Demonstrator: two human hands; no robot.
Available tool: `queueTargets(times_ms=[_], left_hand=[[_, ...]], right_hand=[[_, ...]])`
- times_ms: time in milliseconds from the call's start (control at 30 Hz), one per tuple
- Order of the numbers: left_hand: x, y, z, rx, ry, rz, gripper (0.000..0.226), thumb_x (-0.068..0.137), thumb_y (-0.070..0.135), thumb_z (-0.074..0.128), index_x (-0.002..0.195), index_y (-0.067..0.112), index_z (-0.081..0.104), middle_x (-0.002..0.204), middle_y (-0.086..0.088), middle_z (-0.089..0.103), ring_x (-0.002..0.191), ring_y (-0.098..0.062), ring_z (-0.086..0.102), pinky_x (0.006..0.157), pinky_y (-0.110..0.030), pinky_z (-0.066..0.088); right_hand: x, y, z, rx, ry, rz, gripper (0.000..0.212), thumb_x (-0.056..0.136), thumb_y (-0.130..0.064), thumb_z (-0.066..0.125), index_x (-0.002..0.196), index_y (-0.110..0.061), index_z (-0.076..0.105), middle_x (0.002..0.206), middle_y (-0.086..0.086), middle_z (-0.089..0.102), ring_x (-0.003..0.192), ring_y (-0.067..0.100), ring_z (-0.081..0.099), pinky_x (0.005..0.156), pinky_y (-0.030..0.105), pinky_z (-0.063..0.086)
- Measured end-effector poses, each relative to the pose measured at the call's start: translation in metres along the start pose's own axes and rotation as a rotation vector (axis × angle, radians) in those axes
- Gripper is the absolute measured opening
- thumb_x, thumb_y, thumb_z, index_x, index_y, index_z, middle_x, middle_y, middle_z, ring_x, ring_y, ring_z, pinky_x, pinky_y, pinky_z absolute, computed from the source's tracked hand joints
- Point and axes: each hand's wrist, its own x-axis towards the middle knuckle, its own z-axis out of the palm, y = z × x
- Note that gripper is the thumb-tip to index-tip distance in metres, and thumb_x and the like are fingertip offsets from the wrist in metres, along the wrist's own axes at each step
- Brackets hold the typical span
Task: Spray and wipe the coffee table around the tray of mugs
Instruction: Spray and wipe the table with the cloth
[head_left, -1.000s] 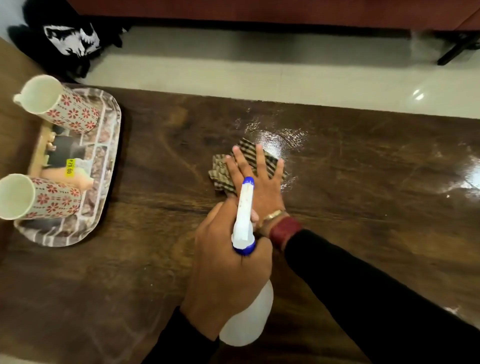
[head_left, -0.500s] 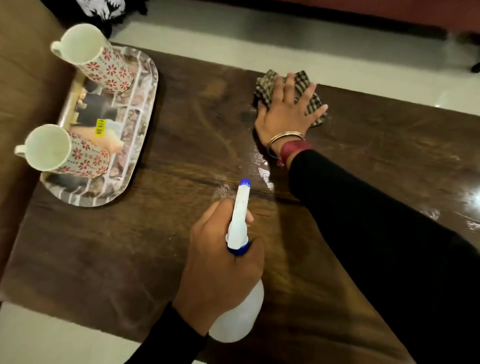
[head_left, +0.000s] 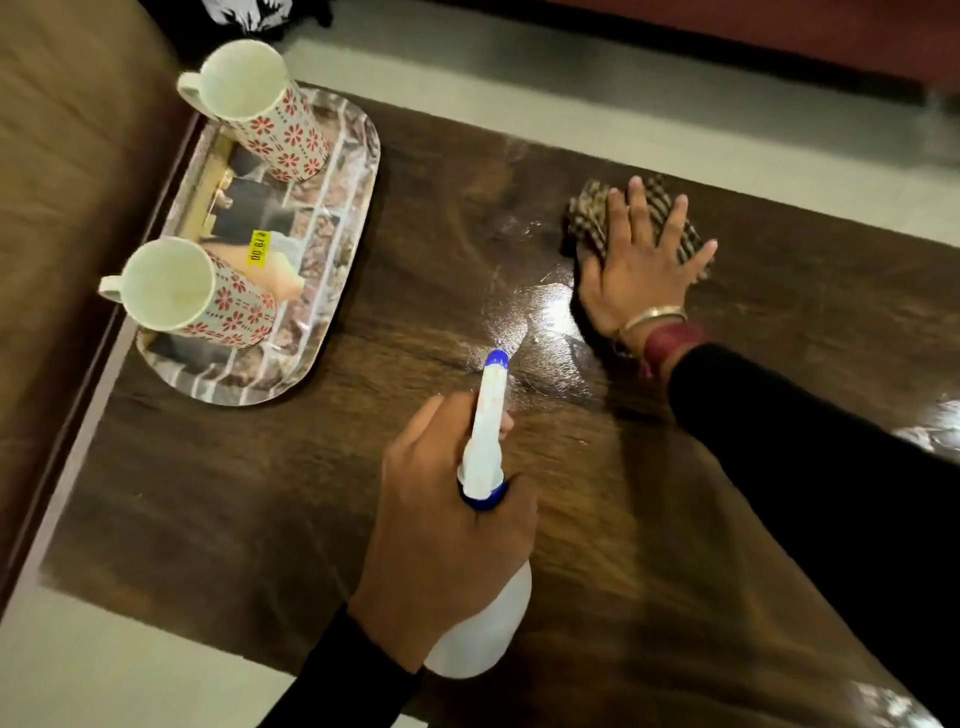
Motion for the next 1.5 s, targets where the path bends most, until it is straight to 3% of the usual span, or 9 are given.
queueTargets(times_ms=[200,367,533,733,1033,1167,1233,1333,1500], left_hand=[[-0.010,-0.003,-0.014,-0.050,0.052,-0.073,0.027,0.072,0.027,0.061,0.095,0.012,0.063,0.083,-0.003,0.062,0.070,-0.020,0.062,0.064,-0.031,0.055],[-0.011,-0.018,-0.027,-0.053,0.073,-0.090,0.022,0.071,0.024,0.064,0.091,0.015,0.061,0.080,-0.001,0.061,0.070,-0.020,0.062,0.066,-0.034,0.057],[-0.010,-0.027,-0.040,-0.056,0.060,-0.090,0.030,0.071,0.028,0.064,0.099,0.017,0.063,0.083,-0.002,0.063,0.071,-0.020,0.063,0.067,-0.031,0.056],[-0.019,-0.034,-0.048,-0.022,0.095,-0.085,0.022,0.073,0.022,0.068,0.093,0.015,0.062,0.080,0.001,0.061,0.071,-0.019,0.063,0.066,-0.032,0.057],[-0.022,-0.031,-0.053,-0.003,0.152,-0.063,0.023,0.072,0.020,0.068,0.092,0.022,0.055,0.078,0.003,0.057,0.071,-0.018,0.060,0.064,-0.027,0.054],[-0.042,-0.036,-0.057,0.000,0.149,-0.083,0.025,0.073,0.022,0.069,0.091,0.022,0.052,0.079,0.002,0.059,0.072,-0.018,0.060,0.064,-0.030,0.055],[-0.062,-0.038,-0.058,-0.052,0.132,-0.128,0.025,0.073,0.022,0.069,0.091,0.029,0.053,0.087,0.013,0.063,0.081,-0.007,0.063,0.070,-0.019,0.055],[-0.094,-0.040,-0.061,-0.070,0.080,-0.206,0.041,0.071,0.022,0.071,0.100,0.046,0.055,0.105,0.034,0.059,0.098,0.017,0.055,0.084,-0.002,0.042],[-0.111,-0.051,-0.066,0.034,0.128,-0.112,0.042,0.068,0.029,0.065,0.107,0.018,0.052,0.102,0.007,0.056,0.106,0.024,0.049,0.091,0.007,0.033]], right_hand=[[0.017,-0.098,0.010,-0.039,0.004,-0.198,0.077,0.098,-0.057,0.034,0.166,-0.029,0.012,0.176,-0.007,0.001,0.159,0.044,-0.006,0.116,0.081,0.002],[-0.069,-0.081,0.034,-0.089,-0.013,-0.525,0.078,0.096,-0.054,0.038,0.166,-0.028,0.016,0.176,-0.006,0.008,0.161,0.040,0.000,0.118,0.078,0.005],[-0.018,-0.054,0.012,-0.074,-0.018,-0.325,0.077,0.095,-0.054,0.033,0.166,-0.028,0.016,0.176,-0.005,0.007,0.160,0.039,-0.002,0.117,0.080,0.004],[0.068,-0.123,-0.009,-0.009,-0.001,-0.259,0.072,0.100,-0.052,0.035,0.166,-0.029,0.017,0.175,-0.005,0.008,0.160,0.040,0.000,0.120,0.077,0.001],[0.023,-0.092,0.001,-0.168,-0.117,-0.853,0.081,0.087,-0.054,0.028,0.165,-0.035,0.018,0.174,-0.013,0.011,0.162,0.030,0.002,0.119,0.076,0.004],[0.044,-0.115,-0.002,-0.085,-0.049,-0.541,0.078,0.089,-0.055,0.030,0.164,-0.036,0.020,0.174,-0.012,0.011,0.162,0.031,0.000,0.117,0.081,0.003],[0.034,-0.135,0.005,-0.056,-0.011,-0.426,0.076,0.092,-0.056,0.030,0.165,-0.036,0.020,0.175,-0.011,0.011,0.162,0.033,0.000,0.118,0.080,0.001],[-0.013,-0.143,0.021,-0.092,-0.025,-0.547,0.078,0.090,-0.055,0.028,0.165,-0.036,0.018,0.175,-0.012,0.010,0.162,0.033,-0.001,0.117,0.080,0.004],[-0.156,-0.129,0.062,-0.154,-0.072,-0.878,0.086,0.085,-0.057,0.038,0.165,-0.032,0.020,0.175,-0.007,0.013,0.161,0.036,0.002,0.117,0.078,0.003]])
